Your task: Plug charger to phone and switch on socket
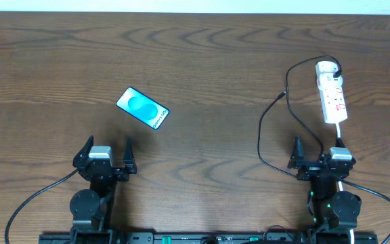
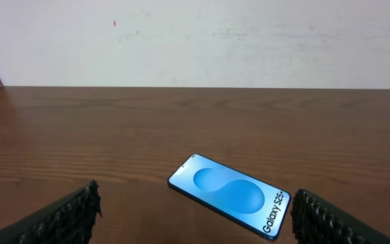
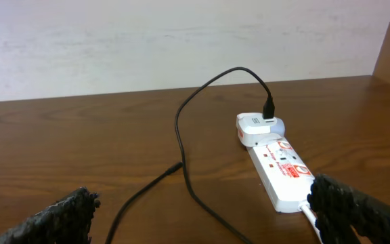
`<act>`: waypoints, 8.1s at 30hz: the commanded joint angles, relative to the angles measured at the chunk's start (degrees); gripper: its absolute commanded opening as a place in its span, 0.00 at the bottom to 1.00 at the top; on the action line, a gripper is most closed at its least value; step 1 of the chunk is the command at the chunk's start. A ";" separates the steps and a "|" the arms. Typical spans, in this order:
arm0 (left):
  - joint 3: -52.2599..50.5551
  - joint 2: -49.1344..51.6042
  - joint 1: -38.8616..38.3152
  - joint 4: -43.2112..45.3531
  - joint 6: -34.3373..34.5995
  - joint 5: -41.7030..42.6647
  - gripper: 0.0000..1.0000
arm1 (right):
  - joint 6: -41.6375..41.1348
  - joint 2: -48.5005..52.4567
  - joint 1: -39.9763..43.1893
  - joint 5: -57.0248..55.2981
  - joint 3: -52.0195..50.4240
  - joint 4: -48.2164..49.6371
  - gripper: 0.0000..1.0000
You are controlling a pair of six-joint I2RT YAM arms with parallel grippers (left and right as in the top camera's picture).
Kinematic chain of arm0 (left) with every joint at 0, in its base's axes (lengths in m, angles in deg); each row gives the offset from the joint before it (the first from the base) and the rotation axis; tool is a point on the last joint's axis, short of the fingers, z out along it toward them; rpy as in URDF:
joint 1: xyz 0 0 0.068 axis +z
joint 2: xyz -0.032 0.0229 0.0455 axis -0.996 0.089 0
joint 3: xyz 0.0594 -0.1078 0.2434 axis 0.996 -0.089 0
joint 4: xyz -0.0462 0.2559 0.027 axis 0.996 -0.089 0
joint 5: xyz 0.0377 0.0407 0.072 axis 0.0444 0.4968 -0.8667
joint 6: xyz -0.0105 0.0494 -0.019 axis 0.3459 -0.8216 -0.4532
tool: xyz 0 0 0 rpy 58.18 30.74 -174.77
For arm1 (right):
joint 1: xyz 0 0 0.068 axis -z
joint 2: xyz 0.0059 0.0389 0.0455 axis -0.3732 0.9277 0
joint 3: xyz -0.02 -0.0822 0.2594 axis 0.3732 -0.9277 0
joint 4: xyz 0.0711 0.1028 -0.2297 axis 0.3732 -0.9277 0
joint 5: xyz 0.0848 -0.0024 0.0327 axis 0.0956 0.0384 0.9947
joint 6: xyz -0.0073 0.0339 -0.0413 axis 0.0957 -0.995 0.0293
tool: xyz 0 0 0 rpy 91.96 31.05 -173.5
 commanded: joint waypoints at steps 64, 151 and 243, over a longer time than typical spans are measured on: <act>93.09 68.52 -0.28 -48.85 12.96 7.85 0.91 | 1.05 -0.33 -0.46 0.09 -0.11 -0.24 0.99; 106.36 123.10 -5.55 -70.97 52.46 -4.63 0.98 | 1.07 -0.33 -0.48 0.09 -0.11 -0.24 0.99; 87.43 107.10 -4.07 -62.12 49.07 10.73 0.73 | 1.07 -0.33 -0.48 0.09 -0.11 -0.24 0.99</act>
